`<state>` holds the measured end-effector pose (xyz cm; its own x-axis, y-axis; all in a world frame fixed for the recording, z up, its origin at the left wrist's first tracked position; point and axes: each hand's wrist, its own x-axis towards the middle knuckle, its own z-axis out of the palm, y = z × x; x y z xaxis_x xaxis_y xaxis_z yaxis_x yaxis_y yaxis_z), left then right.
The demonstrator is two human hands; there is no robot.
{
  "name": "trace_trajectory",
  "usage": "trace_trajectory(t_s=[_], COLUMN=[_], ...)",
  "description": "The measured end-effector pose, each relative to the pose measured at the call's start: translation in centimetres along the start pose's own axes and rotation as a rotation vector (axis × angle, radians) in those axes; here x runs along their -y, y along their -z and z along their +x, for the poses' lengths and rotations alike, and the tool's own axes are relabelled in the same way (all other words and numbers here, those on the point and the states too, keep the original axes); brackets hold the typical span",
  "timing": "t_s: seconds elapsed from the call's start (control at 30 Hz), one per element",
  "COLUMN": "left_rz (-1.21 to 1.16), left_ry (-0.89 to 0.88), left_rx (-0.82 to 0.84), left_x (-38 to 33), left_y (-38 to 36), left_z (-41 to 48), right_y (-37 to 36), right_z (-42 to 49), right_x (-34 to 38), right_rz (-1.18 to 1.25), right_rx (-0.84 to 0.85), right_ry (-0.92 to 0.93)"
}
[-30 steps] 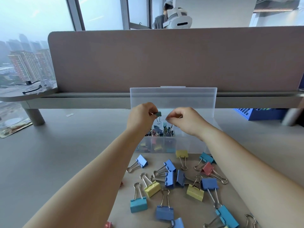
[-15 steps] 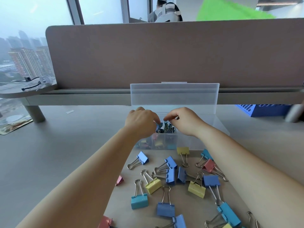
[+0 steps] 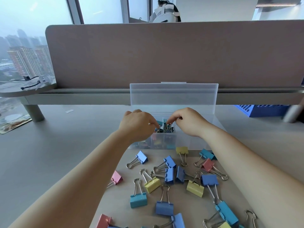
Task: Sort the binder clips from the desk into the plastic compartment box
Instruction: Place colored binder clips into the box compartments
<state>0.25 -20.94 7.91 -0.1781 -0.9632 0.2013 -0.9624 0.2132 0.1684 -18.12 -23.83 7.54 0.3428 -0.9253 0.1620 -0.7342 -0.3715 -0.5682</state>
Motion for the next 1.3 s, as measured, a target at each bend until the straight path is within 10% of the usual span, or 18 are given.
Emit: trace_trajectory(t_s=[1.0, 1.3], left_rz=[-0.141, -0.449], left_ry=[-0.009, 0.119], left_rx=[-0.091, -0.222], left_x=[0.0, 3.1], left_y=[-1.6, -0.8], left_z=[-1.6, -6.8], right_y=[-0.6, -0.3], right_z=[0.6, -3.8], right_x=[-0.4, 0.6], right_rz=[-0.428, -0.082], right_rx=[0.089, -0.192], right_ry=[-0.025, 0.095])
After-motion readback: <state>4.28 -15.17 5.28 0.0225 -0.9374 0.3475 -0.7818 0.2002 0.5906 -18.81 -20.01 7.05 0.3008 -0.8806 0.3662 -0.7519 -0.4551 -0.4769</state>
